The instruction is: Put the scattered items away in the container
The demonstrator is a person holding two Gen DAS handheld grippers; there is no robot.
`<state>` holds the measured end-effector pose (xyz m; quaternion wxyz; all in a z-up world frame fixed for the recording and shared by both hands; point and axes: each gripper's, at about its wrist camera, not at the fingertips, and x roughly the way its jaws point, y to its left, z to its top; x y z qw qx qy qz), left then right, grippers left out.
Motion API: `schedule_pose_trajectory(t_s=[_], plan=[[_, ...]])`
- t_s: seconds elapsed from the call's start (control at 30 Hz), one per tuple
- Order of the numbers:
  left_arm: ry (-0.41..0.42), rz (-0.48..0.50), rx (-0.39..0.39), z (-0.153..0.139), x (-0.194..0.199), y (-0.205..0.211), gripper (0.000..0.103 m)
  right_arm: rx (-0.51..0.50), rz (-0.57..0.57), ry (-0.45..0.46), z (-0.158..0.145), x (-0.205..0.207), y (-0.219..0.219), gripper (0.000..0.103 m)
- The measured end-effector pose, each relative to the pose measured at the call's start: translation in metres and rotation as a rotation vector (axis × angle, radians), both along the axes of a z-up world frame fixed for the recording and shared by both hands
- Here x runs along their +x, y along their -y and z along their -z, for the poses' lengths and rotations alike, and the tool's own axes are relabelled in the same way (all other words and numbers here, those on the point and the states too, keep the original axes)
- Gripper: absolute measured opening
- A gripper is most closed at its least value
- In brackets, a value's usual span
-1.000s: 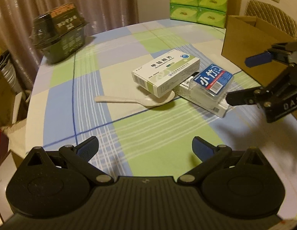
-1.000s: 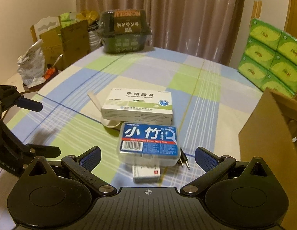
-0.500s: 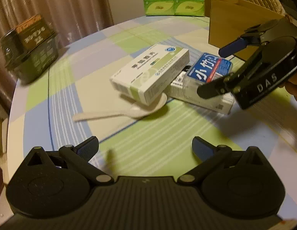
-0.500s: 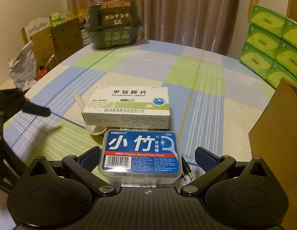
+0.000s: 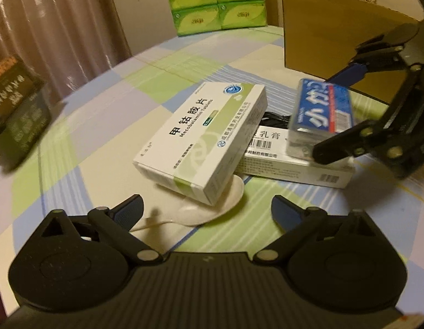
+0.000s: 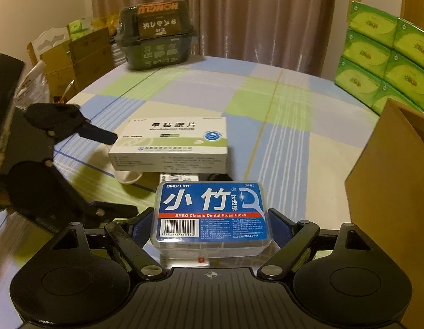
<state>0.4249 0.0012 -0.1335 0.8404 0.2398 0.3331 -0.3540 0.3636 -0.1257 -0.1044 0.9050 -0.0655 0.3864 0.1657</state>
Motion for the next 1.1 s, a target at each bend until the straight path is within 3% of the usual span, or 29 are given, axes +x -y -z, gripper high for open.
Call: schedule_pose_trajectory(t_s=[0.07, 0.13, 0.2, 0.33, 0.47, 0.63, 0.73, 0.8, 1.0, 1.1], plan=[[-0.024, -0.002, -0.013, 0.003, 0.008, 0.0, 0.09, 0.002, 0.003, 0.0, -0.001, -0.001, 0.002, 0.083], [-0.051, -0.011, -0.031, 0.003, 0.013, 0.0, 0.078, 0.002, 0.004, 0.001, -0.002, -0.001, 0.004, 0.083], [-0.064, -0.006, -0.026, -0.001, 0.009, 0.002, 0.056, 0.004, 0.004, 0.0, -0.002, -0.002, 0.004, 0.083], [-0.092, -0.014, 0.003, -0.007, -0.01, 0.002, 0.029, 0.012, 0.005, -0.006, -0.003, -0.008, 0.005, 0.083], [-0.122, -0.01, 0.035, -0.012, -0.043, -0.003, 0.016, 0.019, 0.0, -0.009, -0.008, -0.02, 0.005, 0.083], [-0.176, -0.054, 0.049, -0.018, -0.082, -0.024, 0.016, 0.032, 0.0, -0.01, -0.013, -0.037, 0.007, 0.083], [-0.177, -0.141, 0.028, -0.024, -0.095, -0.038, 0.018, 0.045, 0.008, -0.011, -0.015, -0.045, 0.008, 0.083], [-0.185, -0.228, -0.029, -0.03, -0.095, -0.046, 0.046, 0.057, 0.02, -0.01, -0.017, -0.048, 0.009, 0.083], [-0.213, -0.464, -0.165, -0.033, -0.071, -0.033, 0.068, 0.07, 0.039, -0.004, -0.019, -0.051, 0.012, 0.083], [-0.22, -0.548, -0.203, -0.028, -0.059, -0.021, 0.07, 0.066, 0.039, 0.005, -0.019, -0.05, 0.015, 0.083]])
